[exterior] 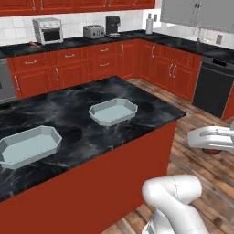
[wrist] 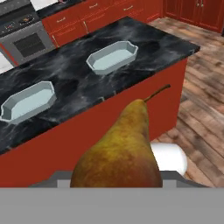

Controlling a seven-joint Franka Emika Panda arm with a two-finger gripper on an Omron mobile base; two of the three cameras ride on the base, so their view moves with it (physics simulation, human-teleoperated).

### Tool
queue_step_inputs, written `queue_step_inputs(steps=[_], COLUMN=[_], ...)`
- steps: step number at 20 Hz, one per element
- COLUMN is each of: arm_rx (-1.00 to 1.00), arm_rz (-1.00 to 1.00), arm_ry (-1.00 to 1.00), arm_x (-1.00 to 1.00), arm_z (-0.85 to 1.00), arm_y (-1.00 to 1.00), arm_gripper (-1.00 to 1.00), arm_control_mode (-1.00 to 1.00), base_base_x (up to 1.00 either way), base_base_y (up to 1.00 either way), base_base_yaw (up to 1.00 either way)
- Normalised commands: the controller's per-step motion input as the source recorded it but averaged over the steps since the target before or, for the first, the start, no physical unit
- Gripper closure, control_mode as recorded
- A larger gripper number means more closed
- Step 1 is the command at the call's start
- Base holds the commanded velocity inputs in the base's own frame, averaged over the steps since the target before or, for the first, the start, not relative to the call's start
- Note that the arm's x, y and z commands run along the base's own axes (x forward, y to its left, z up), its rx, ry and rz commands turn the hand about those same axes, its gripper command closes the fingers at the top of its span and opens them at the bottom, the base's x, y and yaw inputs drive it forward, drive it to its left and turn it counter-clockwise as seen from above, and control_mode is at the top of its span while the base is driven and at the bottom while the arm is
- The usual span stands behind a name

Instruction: Place the cold items (broccoli and pear) from the fridge in one tupperware on the dining counter. Place the warm items (hot dog and kebab skewer) in the stove area in another tupperware.

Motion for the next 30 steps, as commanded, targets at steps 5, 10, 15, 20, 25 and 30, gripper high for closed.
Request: queue_step_inputs(steps=[5, 10, 15, 20, 25, 30], arm_rx=[0.00, 0.00, 0.00, 0.00, 0.00, 0.01], arm_rz=[0.00, 0.00, 0.00, 0.00, 0.00, 0.03], arm_ry=[0.00, 0.00, 0.00, 0.00, 0.00, 0.10], arm_x=[0.00, 0.00, 0.00, 0.00, 0.00, 0.20], arm_z=[0.00, 0.00, 0.00, 0.00, 0.00, 0.00], arm_y=[0.00, 0.00, 0.00, 0.00, 0.00, 0.00], arm_gripper=[1.00, 1.00, 1.00, 1.00, 1.00, 1.00], arm_control_mode=[1.00, 1.00, 1.00, 1.00, 1.00, -1.00], base_base_x=[0.52, 0.61, 0.89, 0.89, 0.76, 0.68], base_base_y=[-0.63, -0.59, -0.16, -0.01, 0.01, 0.00], base_base_yaw=[0.48, 0.41, 0.20, 0.08, 0.10, 0.13])
